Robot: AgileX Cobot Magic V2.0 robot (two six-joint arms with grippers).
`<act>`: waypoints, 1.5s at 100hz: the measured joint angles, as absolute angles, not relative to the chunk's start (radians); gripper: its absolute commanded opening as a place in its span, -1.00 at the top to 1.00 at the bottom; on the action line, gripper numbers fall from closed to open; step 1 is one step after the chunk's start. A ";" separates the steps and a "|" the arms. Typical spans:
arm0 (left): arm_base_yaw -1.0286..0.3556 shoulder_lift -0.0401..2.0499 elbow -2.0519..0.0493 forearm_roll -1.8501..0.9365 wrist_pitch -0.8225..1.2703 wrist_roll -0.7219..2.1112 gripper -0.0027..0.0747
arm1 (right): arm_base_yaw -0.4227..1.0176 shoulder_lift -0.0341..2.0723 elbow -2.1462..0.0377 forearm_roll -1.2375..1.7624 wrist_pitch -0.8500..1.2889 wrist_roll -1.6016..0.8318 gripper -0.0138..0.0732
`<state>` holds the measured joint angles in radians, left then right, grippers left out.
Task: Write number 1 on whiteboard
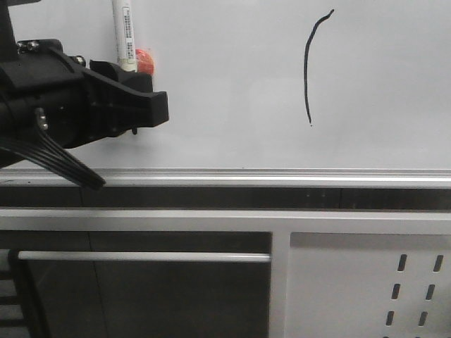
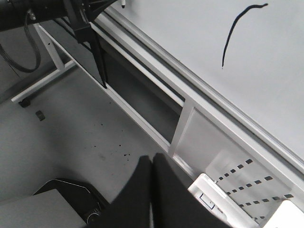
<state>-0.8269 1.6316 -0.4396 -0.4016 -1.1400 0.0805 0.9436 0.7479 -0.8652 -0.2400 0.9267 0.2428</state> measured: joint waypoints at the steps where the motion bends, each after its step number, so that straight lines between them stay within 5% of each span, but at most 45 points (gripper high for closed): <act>1: -0.827 1.632 -0.440 -0.402 -1.140 0.080 0.22 | 0.944 0.748 -0.865 -0.240 0.927 0.243 0.85; 42: -0.827 1.632 -0.440 -0.369 -1.138 0.080 -0.27 | 0.944 0.748 -0.865 -0.240 0.927 0.243 0.85; 150: -0.848 1.485 -0.303 -0.338 -1.141 0.111 -0.24 | 0.944 0.748 -0.865 -0.235 0.927 0.243 0.85</act>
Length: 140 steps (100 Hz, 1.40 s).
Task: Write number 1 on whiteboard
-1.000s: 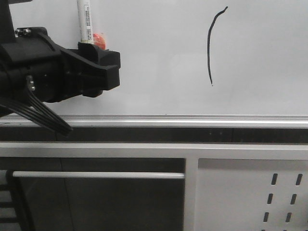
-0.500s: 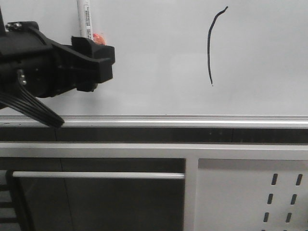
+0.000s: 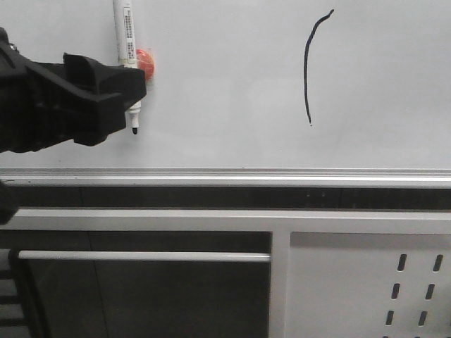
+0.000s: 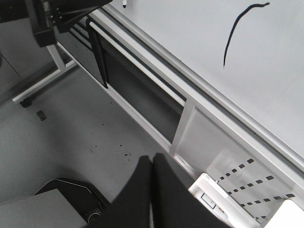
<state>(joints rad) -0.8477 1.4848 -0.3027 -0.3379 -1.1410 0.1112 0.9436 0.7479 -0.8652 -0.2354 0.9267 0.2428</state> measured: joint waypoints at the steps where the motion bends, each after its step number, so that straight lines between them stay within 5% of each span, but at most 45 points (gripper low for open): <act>1: -0.848 1.482 -0.300 -0.338 -1.141 0.116 -0.22 | 0.944 0.748 -0.865 -0.235 0.927 0.243 0.85; 14: -0.874 1.418 -0.248 -0.333 -1.141 0.184 0.14 | 0.944 0.748 -0.865 -0.229 0.927 0.243 0.85; 31: -0.900 1.283 -0.167 -0.325 -1.141 0.202 0.99 | 0.944 0.748 -0.865 -0.227 0.927 0.243 0.85; 67: -0.900 0.998 -0.008 -0.265 -1.142 0.205 0.98 | 0.944 0.748 -0.865 -0.225 0.927 0.243 0.85; 107: -0.900 0.971 0.004 -0.258 -1.144 0.149 0.98 | 0.944 0.743 -0.865 -0.220 0.951 0.243 0.85; 140: -0.900 0.971 0.004 -0.241 -1.144 0.134 0.98 | 0.960 0.415 -0.863 -0.149 0.870 0.137 0.85</act>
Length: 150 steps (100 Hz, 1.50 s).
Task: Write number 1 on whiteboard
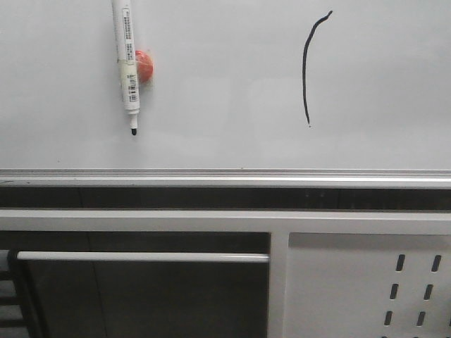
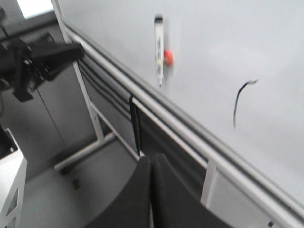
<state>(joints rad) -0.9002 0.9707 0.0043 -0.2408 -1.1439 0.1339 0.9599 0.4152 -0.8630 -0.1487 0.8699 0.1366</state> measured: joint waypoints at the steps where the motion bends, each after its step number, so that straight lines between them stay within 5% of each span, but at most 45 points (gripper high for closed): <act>1: -0.900 0.971 0.004 -0.241 -1.144 0.134 0.98 | 0.960 0.406 -0.863 -0.149 0.872 0.133 0.85; 49: -0.902 0.971 0.002 -0.309 -1.121 0.150 0.98 | 0.864 -0.011 -0.642 -0.134 1.010 0.047 0.85; 107: -0.904 0.971 -0.214 -0.240 -0.826 0.204 0.98 | 0.827 -0.013 -0.497 -0.066 1.002 -0.017 0.85; 150: -0.904 0.971 -0.241 -0.222 -0.863 0.201 0.98 | 0.827 -0.013 -0.497 -0.048 1.002 -0.019 0.85</act>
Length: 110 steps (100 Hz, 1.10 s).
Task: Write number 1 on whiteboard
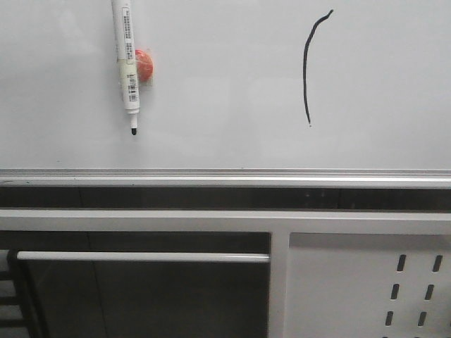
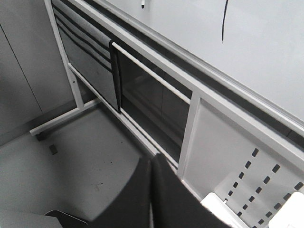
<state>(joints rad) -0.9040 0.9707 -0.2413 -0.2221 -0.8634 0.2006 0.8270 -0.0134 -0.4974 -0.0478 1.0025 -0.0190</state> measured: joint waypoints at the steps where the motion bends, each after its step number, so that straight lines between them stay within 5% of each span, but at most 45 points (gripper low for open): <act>1: -0.904 0.971 -0.241 -0.222 -0.872 0.198 0.98 | 0.827 -0.013 -0.497 -0.048 1.002 -0.019 0.85; 73: -0.904 0.980 -0.241 -0.262 -0.993 0.207 0.98 | 0.827 -0.013 -0.497 -0.046 1.002 -0.019 0.85; 110: -0.531 0.548 -0.237 -0.283 -0.319 0.182 0.98 | 0.827 -0.013 -0.497 -0.046 1.002 -0.019 0.85</act>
